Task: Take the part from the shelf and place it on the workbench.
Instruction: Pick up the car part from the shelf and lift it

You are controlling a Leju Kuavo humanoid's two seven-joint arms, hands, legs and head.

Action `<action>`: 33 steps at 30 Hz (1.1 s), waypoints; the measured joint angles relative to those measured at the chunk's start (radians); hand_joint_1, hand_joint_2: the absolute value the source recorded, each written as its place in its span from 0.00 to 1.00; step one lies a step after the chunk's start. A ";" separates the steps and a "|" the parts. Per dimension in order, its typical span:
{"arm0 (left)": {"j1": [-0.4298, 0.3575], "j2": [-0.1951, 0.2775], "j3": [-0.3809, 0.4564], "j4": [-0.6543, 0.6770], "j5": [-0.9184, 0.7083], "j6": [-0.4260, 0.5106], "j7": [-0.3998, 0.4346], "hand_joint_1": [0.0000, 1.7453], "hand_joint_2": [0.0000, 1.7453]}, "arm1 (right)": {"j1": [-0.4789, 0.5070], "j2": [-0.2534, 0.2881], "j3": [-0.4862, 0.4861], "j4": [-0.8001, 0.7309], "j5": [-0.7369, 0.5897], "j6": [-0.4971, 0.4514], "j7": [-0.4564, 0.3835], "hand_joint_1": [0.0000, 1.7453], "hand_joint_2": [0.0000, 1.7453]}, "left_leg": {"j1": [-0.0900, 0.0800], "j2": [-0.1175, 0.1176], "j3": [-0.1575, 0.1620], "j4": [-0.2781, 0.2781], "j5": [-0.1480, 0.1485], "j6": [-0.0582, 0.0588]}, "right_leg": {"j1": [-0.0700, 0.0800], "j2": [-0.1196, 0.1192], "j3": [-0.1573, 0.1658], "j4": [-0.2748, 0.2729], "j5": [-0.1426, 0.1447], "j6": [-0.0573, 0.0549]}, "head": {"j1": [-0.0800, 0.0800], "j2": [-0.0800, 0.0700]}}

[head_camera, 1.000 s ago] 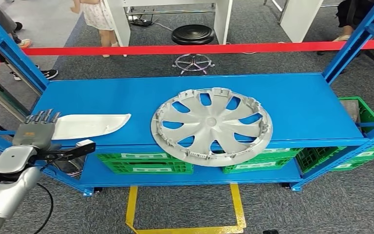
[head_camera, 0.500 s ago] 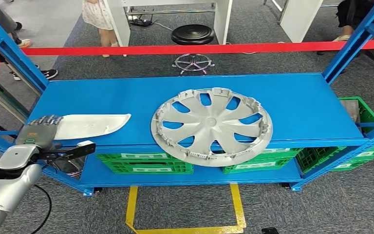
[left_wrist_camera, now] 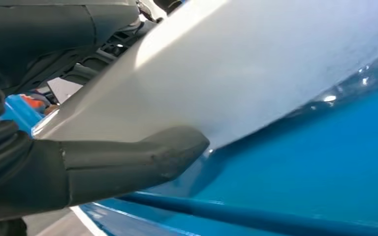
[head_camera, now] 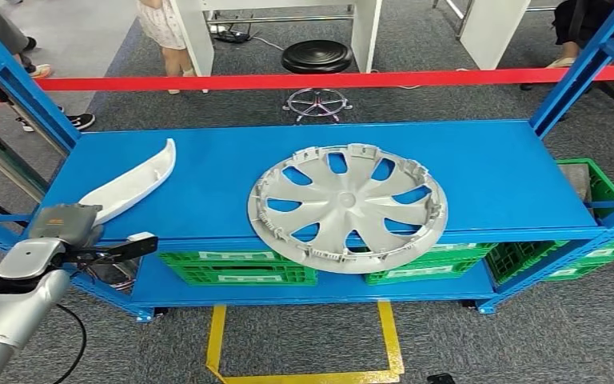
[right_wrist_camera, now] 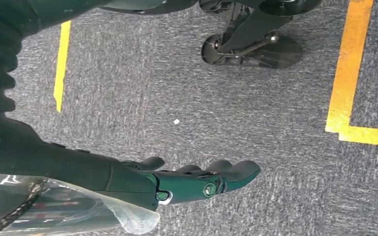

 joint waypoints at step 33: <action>0.444 -0.142 0.091 -0.582 0.496 0.247 -0.349 1.00 1.00 | 0.022 0.019 -0.004 0.006 -0.072 -0.050 -0.055 0.00 1.00 | -0.003 0.005 -0.002 0.003 -0.002 0.008 | -0.005 0.005 0.000 -0.006 0.006 0.008 | -0.001 0.000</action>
